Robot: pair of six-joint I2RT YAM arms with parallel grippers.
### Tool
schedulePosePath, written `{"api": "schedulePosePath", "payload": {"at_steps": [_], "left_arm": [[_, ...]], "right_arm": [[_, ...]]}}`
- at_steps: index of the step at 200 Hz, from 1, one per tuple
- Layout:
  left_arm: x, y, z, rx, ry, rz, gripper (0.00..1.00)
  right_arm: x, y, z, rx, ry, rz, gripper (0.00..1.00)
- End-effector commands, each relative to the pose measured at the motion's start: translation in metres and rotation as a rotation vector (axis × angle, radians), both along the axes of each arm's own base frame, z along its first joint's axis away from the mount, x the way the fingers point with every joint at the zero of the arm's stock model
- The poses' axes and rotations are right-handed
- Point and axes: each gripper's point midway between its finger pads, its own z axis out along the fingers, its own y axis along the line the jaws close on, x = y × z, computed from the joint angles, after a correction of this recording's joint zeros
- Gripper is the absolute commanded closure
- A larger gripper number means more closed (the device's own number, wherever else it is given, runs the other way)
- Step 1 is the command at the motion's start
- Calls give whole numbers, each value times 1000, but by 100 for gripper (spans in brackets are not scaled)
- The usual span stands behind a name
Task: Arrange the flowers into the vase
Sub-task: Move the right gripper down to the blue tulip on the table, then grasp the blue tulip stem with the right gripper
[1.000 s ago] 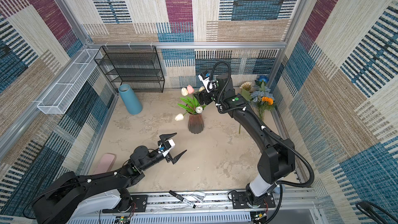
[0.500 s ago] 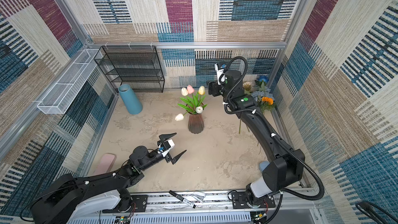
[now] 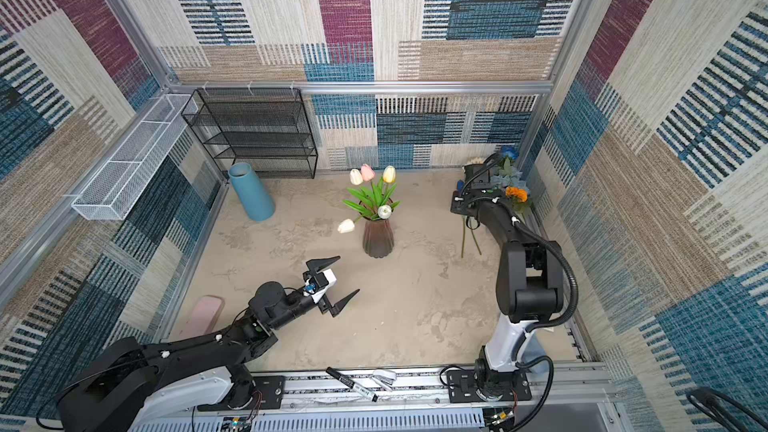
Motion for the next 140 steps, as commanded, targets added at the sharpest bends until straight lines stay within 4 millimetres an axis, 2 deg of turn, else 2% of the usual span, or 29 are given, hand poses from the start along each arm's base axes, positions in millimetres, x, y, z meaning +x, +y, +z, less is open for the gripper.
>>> {"api": "schedulePosePath", "payload": {"at_steps": [1, 15, 30, 93, 128, 140], "left_arm": [[-1, -3, 8, -29, -20, -17, 0], [-1, -2, 7, -26, -17, -13, 0], [0, -1, 7, -20, -19, -5, 0], [0, -2, 6, -22, -14, -11, 0], [0, -2, 6, -24, -14, -9, 0], [0, -3, 6, -25, -12, -13, 0]], "right_arm": [[-5, -6, -36, -17, 88, -17, 63], [-5, -8, -54, -17, 120, -22, 63], [-5, -9, -64, -19, 136, -30, 63], [0, -16, -87, -22, 154, -44, 64], [6, -18, -93, -21, 138, -46, 67], [11, -13, -94, -6, 126, -23, 71]]}}
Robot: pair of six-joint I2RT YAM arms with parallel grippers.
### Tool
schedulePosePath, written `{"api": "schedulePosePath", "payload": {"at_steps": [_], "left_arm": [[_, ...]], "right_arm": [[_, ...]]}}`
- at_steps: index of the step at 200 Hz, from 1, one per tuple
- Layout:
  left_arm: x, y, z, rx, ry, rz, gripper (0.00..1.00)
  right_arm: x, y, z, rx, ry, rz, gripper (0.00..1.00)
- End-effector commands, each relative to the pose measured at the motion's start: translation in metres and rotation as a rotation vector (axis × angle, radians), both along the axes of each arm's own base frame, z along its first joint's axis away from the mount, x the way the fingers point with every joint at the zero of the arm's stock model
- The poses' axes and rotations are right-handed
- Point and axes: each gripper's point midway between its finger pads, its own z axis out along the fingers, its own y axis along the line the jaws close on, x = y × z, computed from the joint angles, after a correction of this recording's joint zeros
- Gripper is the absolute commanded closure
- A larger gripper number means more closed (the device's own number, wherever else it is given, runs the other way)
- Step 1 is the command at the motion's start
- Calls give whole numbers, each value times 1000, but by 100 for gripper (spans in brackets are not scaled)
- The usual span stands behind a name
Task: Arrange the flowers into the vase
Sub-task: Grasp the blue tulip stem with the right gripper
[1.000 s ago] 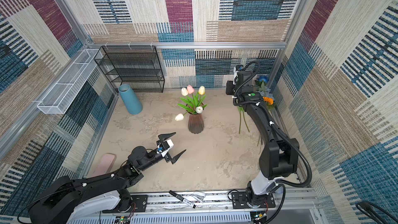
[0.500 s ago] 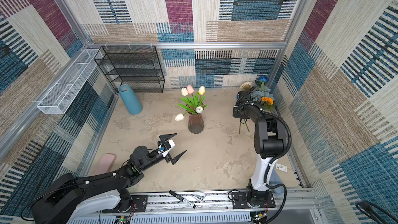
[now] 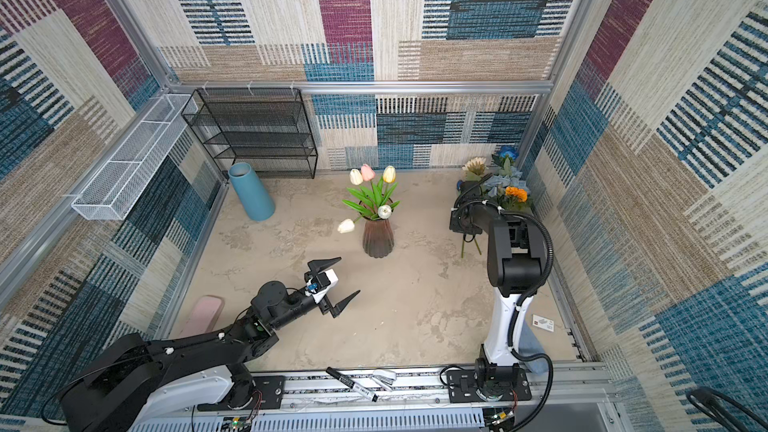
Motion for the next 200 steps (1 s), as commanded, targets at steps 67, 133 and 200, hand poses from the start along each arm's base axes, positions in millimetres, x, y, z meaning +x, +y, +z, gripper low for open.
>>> {"api": "schedulePosePath", "payload": {"at_steps": [67, 133, 200], "left_arm": [[-1, -3, 11, -33, -25, -16, 0], [0, -2, 11, -34, -27, -13, 0], [-1, -2, 11, -33, -28, -12, 0]], "right_arm": [[23, 74, -9, 153, -85, 251, 100], [15, 149, 13, 291, -96, 412, 100], [29, 141, 30, 211, -116, 367, 53]]}}
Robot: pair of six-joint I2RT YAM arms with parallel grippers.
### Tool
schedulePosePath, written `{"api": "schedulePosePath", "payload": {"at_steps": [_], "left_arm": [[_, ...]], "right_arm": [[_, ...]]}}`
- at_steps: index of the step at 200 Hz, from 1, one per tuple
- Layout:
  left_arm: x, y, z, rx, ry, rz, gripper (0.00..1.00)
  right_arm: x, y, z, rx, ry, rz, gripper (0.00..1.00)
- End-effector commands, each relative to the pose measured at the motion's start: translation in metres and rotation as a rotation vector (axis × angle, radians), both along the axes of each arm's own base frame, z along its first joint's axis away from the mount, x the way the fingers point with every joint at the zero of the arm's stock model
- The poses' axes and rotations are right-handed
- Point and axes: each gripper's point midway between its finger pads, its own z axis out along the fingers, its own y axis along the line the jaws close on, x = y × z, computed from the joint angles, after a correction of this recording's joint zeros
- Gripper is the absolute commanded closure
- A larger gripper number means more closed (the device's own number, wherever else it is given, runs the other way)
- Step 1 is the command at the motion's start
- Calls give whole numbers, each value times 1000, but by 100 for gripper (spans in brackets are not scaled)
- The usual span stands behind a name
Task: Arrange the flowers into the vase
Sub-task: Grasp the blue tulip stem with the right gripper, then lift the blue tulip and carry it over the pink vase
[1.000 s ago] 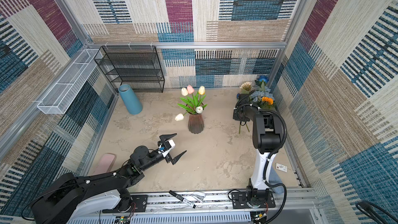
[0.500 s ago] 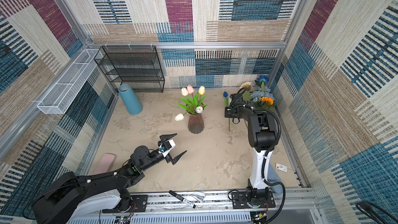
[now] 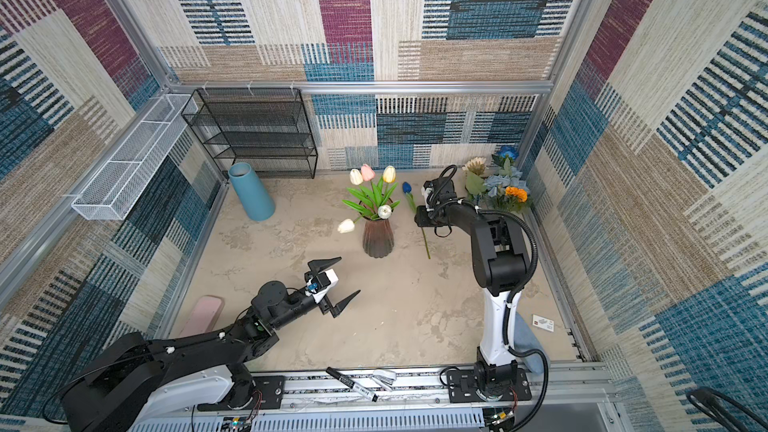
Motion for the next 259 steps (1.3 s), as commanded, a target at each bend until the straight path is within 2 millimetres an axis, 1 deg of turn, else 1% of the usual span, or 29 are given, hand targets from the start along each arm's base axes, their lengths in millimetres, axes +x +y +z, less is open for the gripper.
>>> {"api": "schedulePosePath", "payload": {"at_steps": [1, 29, 45, 71, 86, 104, 118, 121, 137, 163, 180, 197, 203, 205, 209, 241, 259], "left_arm": [[-1, -1, 11, -30, -29, -11, 0], [-1, -1, 12, -30, -32, -9, 0], [-1, -1, 12, -29, -32, -9, 0], [-1, 0, 12, -27, -33, -9, 0], [-2, -1, 12, -26, -30, -11, 0], [-1, -2, 11, -26, -27, -14, 0], [-1, -2, 11, -29, -29, -15, 0], [-1, -2, 11, -29, -30, -15, 0], [-2, -1, 12, -31, -34, -12, 0], [-4, 1, 16, -37, -40, -13, 0], [-4, 2, 17, -37, -38, -12, 0], [-3, 1, 14, -35, -32, -9, 0], [-2, 1, 14, -35, -31, -7, 0], [-2, 1, 13, -34, -30, -6, 0], [-2, 1, 12, -35, -30, -5, 0], [0, 0, 12, -59, -43, -1, 0], [1, -1, 10, -49, -34, 0, 0]], "right_arm": [[8, -6, 4, -52, -8, -39, 53], [12, -1, -2, -97, 7, -30, 53], [10, 0, -8, -134, 27, -27, 53], [6, -2, -13, -160, 42, -23, 54], [5, -1, -16, -170, 52, -14, 58], [6, -5, -23, -206, 70, -24, 61], [3, -7, -35, -224, 102, -23, 65], [8, -6, -29, -222, 87, -25, 65], [9, -8, -33, -237, 95, -35, 70], [9, -10, -40, -251, 112, -49, 88], [9, -11, -42, -252, 118, -66, 94], [8, -8, -37, -227, 100, -68, 100], [11, -6, -29, -208, 75, -68, 100], [7, -6, -32, -206, 82, -67, 100], [5, -5, -30, -198, 76, -64, 100], [9, -4, 4, -166, -29, -76, 100], [12, -3, 29, -130, -113, -89, 100]]}}
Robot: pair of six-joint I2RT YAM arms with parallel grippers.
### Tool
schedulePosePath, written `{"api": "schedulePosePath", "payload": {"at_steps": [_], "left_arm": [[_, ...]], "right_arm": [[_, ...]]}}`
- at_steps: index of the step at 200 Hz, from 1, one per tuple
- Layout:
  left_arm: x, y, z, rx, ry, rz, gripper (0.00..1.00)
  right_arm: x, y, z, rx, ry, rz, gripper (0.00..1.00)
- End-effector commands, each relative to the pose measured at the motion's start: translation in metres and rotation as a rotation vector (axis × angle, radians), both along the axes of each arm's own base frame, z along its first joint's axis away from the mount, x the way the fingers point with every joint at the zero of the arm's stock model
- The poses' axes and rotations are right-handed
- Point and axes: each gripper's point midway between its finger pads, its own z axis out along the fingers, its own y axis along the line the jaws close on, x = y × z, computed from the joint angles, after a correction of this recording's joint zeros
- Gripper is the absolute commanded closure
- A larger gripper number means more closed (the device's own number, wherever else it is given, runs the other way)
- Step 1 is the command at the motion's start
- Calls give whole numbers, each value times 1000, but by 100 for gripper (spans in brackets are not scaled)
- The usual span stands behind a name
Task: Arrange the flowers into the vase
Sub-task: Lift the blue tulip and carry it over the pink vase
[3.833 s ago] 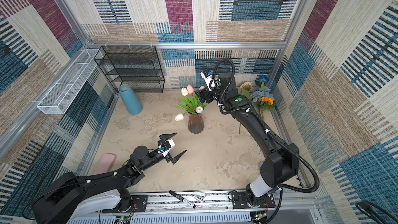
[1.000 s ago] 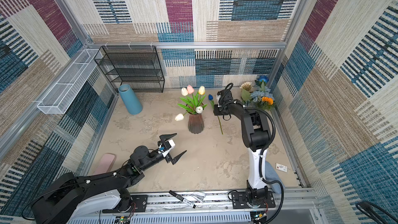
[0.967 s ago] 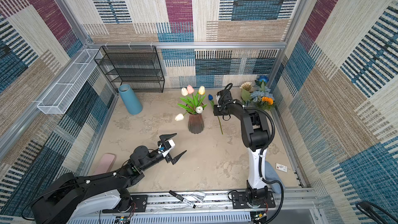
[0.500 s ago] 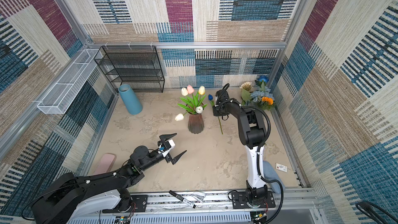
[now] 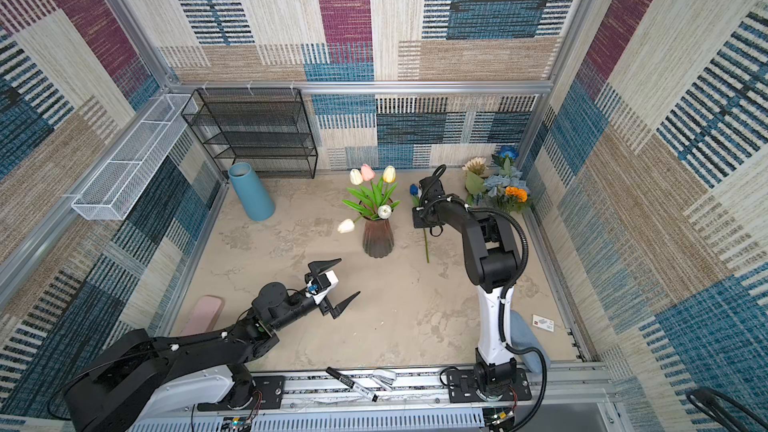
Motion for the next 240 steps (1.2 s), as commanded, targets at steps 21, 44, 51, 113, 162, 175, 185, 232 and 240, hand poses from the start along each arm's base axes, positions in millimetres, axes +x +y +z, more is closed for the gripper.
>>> {"api": "schedulePosePath", "payload": {"at_steps": [21, 44, 51, 113, 162, 175, 185, 232, 240], "left_arm": [[3, -2, 13, -39, -33, 2, 0], [4, -2, 13, -39, -34, 7, 0], [4, -2, 13, -40, -36, 7, 0], [2, -5, 14, -52, -24, -13, 0], [0, -3, 16, -46, -28, -12, 0], [0, -3, 16, -42, -25, -12, 0], [0, -3, 15, -42, -23, -14, 0], [-1, -2, 17, -44, -33, -15, 0], [-1, -2, 17, -38, -30, -13, 0]], "right_arm": [[13, 7, 76, 105, -279, -20, 100], [5, 12, 127, 175, -439, 13, 100], [1, 13, 143, 201, -490, 21, 100], [-78, 39, 287, 447, -913, 260, 100], [-161, 59, 370, 705, -1220, 465, 100], [-171, 68, 380, 745, -1263, 507, 100], [-178, 81, 386, 772, -1292, 570, 100], [-180, 106, 416, 850, -1345, 665, 100], [-179, 109, 420, 869, -1340, 681, 100]]}}
